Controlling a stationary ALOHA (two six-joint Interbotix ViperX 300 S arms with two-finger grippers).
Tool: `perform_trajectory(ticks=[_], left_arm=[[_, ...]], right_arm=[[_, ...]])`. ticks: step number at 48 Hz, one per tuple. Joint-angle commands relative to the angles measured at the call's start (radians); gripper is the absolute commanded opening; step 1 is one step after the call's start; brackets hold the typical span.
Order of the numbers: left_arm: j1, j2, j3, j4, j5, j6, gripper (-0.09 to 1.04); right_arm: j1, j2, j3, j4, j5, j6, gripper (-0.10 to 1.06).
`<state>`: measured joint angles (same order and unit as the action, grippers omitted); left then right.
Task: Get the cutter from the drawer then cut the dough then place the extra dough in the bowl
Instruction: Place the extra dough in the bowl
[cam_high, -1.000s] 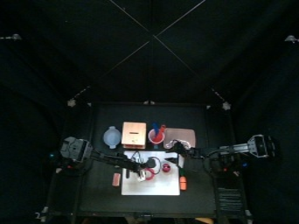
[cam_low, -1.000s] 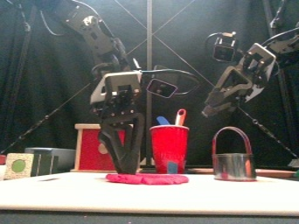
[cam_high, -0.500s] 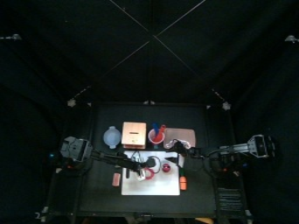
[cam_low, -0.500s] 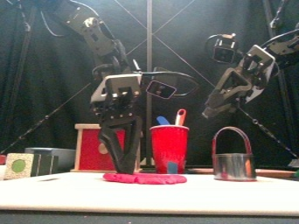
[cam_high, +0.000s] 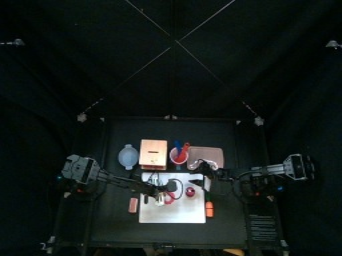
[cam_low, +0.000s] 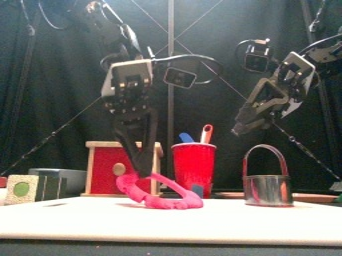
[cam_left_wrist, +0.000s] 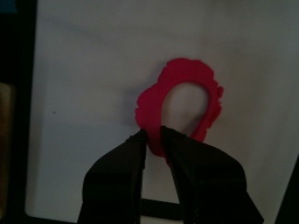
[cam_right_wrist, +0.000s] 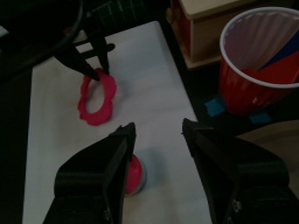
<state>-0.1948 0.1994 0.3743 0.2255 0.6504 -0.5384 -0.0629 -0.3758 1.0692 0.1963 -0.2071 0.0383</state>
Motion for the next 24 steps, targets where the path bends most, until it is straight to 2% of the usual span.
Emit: perform_trajectory(ticks=[1,24], left_arm=[[0.002,-0.063,-0.014,0.04,-0.002,-0.008,0.63],[0.0,-0.193,-0.006,0.215,0.146,-0.086,0.63]], right_arm=[[-0.003,-0.015,-0.009,0.002,-0.005,0.002,0.83],[-0.003,-0.014,-0.009,0.023,-0.005,0.002,0.83]])
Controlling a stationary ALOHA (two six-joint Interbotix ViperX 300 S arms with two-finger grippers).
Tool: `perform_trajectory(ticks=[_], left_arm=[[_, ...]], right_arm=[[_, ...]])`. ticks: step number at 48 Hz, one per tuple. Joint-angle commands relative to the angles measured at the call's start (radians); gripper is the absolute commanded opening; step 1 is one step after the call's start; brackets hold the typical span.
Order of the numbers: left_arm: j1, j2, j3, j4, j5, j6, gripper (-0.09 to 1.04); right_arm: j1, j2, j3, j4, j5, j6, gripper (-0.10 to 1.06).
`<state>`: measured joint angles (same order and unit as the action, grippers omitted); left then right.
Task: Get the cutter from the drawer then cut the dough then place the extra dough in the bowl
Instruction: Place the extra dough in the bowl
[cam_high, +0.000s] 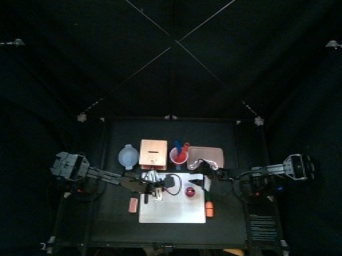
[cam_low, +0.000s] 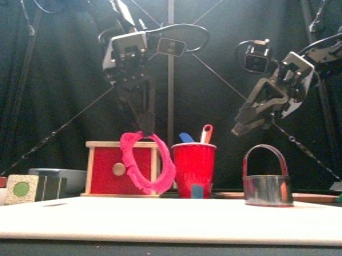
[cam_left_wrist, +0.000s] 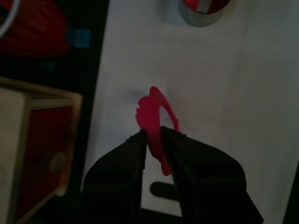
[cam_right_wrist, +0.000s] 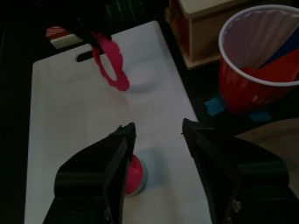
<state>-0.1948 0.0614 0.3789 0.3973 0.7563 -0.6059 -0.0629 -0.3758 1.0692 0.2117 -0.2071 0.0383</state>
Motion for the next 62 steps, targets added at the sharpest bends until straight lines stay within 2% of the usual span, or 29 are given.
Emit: perform_trajectory(ticks=[1,12,20,45,62], left_arm=[[-0.002,-0.063,-0.011,0.052,0.051,-0.023,0.63],[-0.018,-0.141,0.014,0.172,0.195,-0.089,0.63],[-0.018,-0.213,0.061,0.212,0.247,-0.144,0.63],[-0.011,-0.552,0.299,0.276,0.334,-0.258,0.63],[0.127,-0.712,0.428,0.308,0.299,-0.249,0.63]], right_arm=[[-0.003,-0.014,-0.009,0.009,-0.005,0.002,0.83],[-0.003,-0.012,-0.012,0.011,-0.003,0.0,0.83],[-0.003,-0.012,-0.012,0.012,-0.005,0.002,0.83],[-0.017,0.003,-0.021,0.02,-0.005,0.002,0.83],[-0.025,0.031,-0.035,0.02,-0.005,0.0,0.83]])
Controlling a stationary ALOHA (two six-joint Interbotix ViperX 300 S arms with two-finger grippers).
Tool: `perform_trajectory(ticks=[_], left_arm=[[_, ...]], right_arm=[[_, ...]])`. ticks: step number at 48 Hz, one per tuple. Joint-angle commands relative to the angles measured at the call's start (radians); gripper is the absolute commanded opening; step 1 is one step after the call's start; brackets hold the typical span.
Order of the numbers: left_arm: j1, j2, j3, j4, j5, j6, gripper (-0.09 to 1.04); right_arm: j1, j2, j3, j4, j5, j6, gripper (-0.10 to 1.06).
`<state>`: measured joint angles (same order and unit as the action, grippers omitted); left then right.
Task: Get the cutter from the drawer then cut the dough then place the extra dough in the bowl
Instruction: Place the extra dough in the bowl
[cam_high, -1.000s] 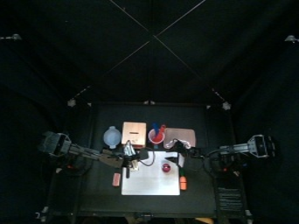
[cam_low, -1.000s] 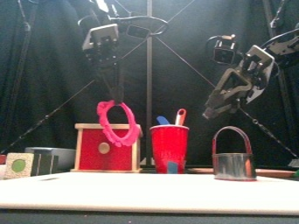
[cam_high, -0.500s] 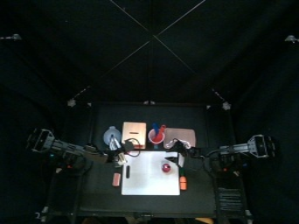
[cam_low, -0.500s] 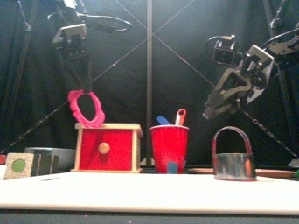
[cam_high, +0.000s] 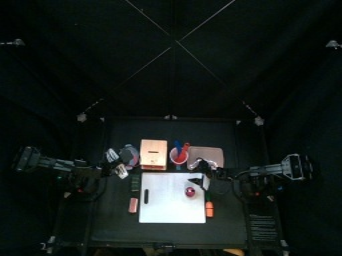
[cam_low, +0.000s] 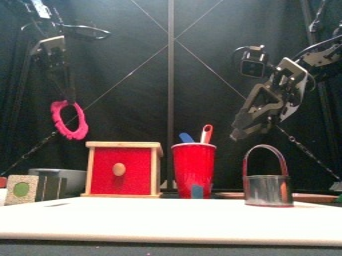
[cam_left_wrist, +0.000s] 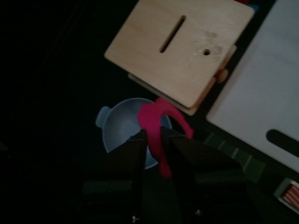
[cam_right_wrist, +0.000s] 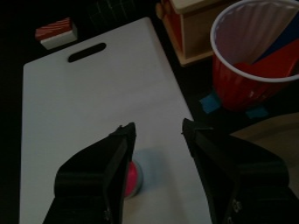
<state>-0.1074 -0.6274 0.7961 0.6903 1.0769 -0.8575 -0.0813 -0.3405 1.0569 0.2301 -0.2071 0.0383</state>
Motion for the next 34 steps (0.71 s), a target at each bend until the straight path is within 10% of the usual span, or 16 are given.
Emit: perform_trajectory(ticks=[1,34], left_arm=[[0.051,-0.028,0.017,0.018,-0.031,0.005,0.63],[0.295,-0.002,0.206,-0.002,-0.39,0.032,0.63]], right_arm=[[-0.006,-0.003,-0.023,0.002,-0.005,0.0,0.83],[-0.002,0.038,-0.026,0.025,-0.003,0.002,0.83]])
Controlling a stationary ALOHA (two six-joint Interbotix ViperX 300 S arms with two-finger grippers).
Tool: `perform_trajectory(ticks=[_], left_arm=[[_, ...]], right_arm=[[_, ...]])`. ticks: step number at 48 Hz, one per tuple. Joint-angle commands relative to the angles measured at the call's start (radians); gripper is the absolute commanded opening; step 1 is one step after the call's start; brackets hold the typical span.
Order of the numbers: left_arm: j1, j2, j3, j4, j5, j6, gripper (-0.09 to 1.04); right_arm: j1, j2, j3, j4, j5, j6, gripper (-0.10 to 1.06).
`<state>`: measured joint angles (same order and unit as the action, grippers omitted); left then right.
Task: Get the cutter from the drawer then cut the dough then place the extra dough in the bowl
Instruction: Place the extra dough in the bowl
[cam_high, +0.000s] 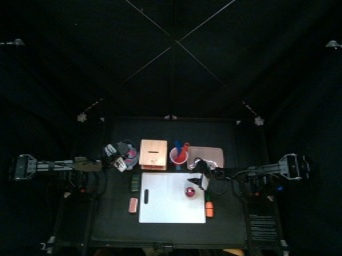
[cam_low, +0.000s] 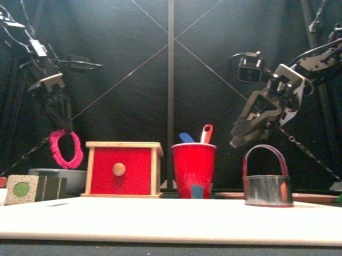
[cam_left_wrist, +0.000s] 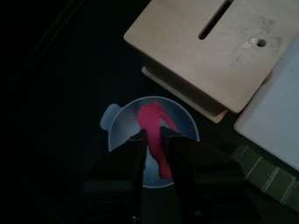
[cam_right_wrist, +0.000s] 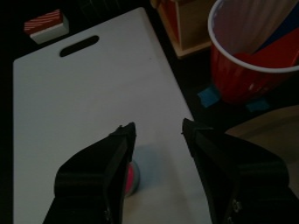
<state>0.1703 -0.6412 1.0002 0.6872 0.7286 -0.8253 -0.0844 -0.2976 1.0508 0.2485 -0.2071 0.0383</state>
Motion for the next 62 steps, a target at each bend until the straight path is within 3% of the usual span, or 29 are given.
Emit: perform_trajectory(ticks=[1,20,32,37,62], left_arm=[[0.018,0.015,0.008,0.002,-0.049,0.0,0.63],[0.087,0.074,0.037,0.002,-0.152,-0.006,0.7],[0.137,0.074,0.049,-0.041,-0.241,-0.009,0.96],[0.149,0.074,0.061,-0.063,-0.261,-0.011,1.02],[0.196,0.009,0.081,-0.114,-0.287,-0.011,1.02]], right_arm=[[0.002,-0.003,-0.02,0.006,-0.005,0.002,0.83],[0.003,0.028,-0.023,0.02,-0.005,0.002,0.83],[0.003,0.032,-0.02,0.029,-0.005,0.002,0.83],[0.003,0.032,-0.02,0.029,-0.005,0.002,0.83],[0.003,0.043,-0.028,0.029,-0.005,0.0,0.83]])
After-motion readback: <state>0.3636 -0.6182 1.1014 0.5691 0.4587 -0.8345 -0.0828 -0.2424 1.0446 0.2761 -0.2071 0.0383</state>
